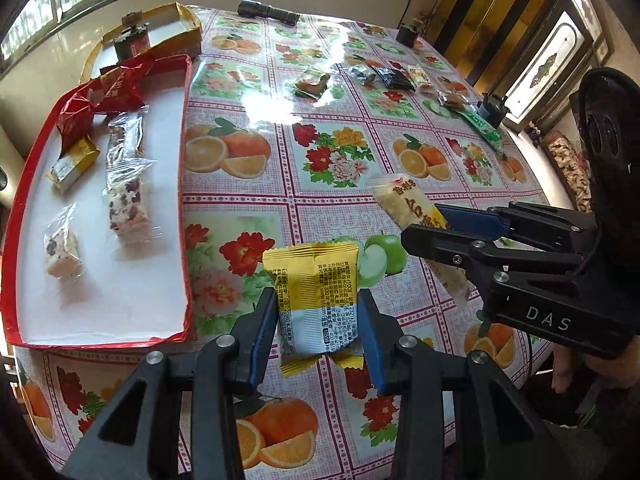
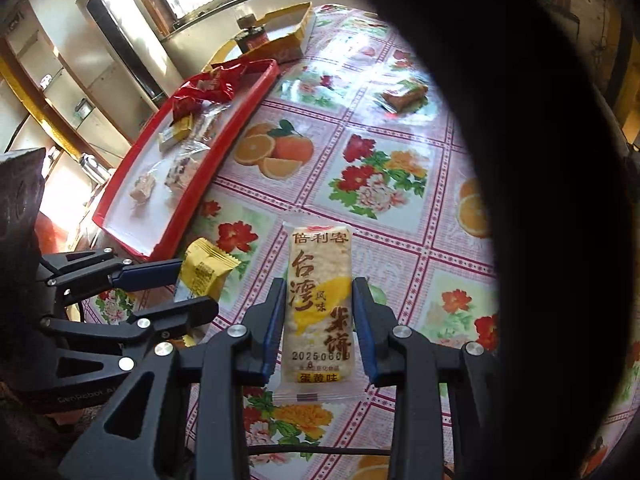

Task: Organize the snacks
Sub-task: 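Carry the rice-cracker bar and yellow-wrapped cake over to the tray, then lower both snacks into the tray and open both tools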

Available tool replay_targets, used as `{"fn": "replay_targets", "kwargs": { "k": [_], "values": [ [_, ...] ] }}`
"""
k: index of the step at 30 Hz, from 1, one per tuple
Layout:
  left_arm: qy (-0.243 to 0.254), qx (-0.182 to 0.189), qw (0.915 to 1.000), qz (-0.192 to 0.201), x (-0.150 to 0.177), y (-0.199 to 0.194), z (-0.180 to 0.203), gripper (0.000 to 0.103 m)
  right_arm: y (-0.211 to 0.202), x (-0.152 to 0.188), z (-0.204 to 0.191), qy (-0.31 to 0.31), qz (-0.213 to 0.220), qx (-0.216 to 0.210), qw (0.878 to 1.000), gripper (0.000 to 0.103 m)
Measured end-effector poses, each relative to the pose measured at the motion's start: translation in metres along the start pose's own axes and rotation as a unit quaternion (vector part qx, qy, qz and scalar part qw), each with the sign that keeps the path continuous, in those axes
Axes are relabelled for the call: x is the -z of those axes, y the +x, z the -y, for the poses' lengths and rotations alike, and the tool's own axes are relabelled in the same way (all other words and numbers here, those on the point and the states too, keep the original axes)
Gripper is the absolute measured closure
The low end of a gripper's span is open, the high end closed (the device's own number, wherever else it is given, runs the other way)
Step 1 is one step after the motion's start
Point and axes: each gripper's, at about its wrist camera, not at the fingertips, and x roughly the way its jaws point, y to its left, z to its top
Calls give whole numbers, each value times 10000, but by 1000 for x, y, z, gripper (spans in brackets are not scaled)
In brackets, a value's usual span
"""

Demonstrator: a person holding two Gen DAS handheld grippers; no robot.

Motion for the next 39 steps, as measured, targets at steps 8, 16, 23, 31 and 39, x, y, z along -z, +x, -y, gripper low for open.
{"fn": "replay_targets", "kwargs": {
  "k": [8,16,23,31,39],
  "values": [
    [-356,-60,9988,317,-5,-26,-31,64,-2,-33,-33,-294,200,-241,9991,68],
    [-719,-317,9951,602,-9,-53,-76,64,7,-65,-75,-680,302,-575,9956,68],
    [-1182,-817,9877,615,-13,-59,-133,64,40,-92,-114,-954,170,-894,9913,68],
    [-1463,-1179,9812,449,-13,-46,-176,64,86,-100,-141,-810,-345,-1300,9876,68],
    [-1421,-1305,9806,344,-28,-29,-191,63,112,-112,-157,-888,-381,-1031,9900,68]
  ]
}}
